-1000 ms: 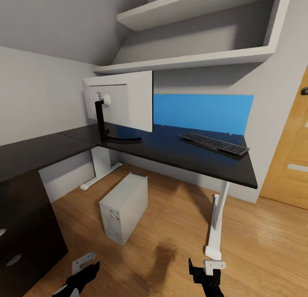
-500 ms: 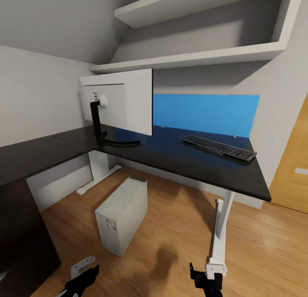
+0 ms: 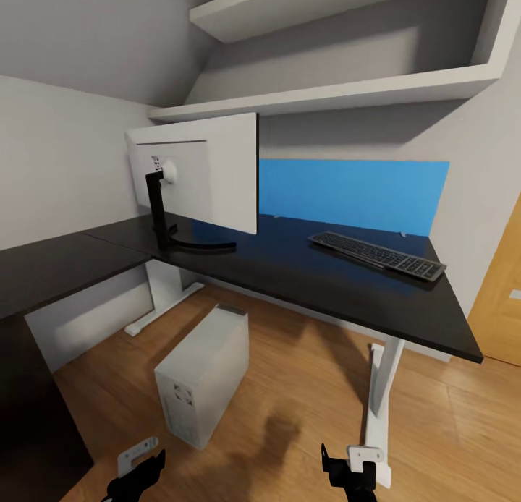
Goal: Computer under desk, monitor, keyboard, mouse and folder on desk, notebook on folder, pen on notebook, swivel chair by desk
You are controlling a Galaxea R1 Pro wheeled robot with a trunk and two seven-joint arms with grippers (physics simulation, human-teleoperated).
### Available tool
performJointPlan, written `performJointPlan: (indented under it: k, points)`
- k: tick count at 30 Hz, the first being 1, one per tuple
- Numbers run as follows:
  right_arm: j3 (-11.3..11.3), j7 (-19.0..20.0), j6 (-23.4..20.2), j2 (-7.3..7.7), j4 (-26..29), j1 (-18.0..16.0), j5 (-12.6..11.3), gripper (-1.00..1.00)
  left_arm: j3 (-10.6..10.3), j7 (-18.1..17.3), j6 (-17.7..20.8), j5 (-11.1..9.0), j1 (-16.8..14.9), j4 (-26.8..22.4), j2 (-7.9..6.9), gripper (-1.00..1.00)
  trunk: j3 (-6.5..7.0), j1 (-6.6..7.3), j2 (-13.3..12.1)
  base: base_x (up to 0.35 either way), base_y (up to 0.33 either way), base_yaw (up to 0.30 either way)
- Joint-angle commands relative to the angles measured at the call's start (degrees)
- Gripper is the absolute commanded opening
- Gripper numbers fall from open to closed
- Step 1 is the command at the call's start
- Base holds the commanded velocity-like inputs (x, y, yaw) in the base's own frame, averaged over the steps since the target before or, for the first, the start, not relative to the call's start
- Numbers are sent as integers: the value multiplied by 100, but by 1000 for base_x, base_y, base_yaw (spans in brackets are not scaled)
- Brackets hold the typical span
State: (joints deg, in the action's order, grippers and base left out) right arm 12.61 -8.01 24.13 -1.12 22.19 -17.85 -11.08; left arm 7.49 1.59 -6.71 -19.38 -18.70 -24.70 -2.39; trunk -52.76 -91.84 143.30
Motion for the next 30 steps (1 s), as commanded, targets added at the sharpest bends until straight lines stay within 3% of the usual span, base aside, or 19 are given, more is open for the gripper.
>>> performJointPlan:
  k: [1,11,16,23,30]
  points:
    - [49,-34,22,4,-4,-4,-52,100,-14,11,-21,-57,-2,3,-1,100,-5,1,2,17,0,0]
    - [63,-34,19,-14,14,-5,-59,100,-7,16,-40,-66,-2,9,-4,100,-183,-20,13,3,0,0]
    - [66,-184,-19,-203,285,-2,-54,100,-4,17,-33,-66,-2,9,-2,100,-293,-32,20,0,0,0]
    - [75,-699,234,-323,459,-5,-44,100,-8,10,-36,-66,-2,9,2,100,-293,-32,20,0,0,0]
    - [68,-778,541,-335,384,-6,-37,100,-10,9,-38,-62,-2,9,4,100,-293,-32,20,13,0,0]
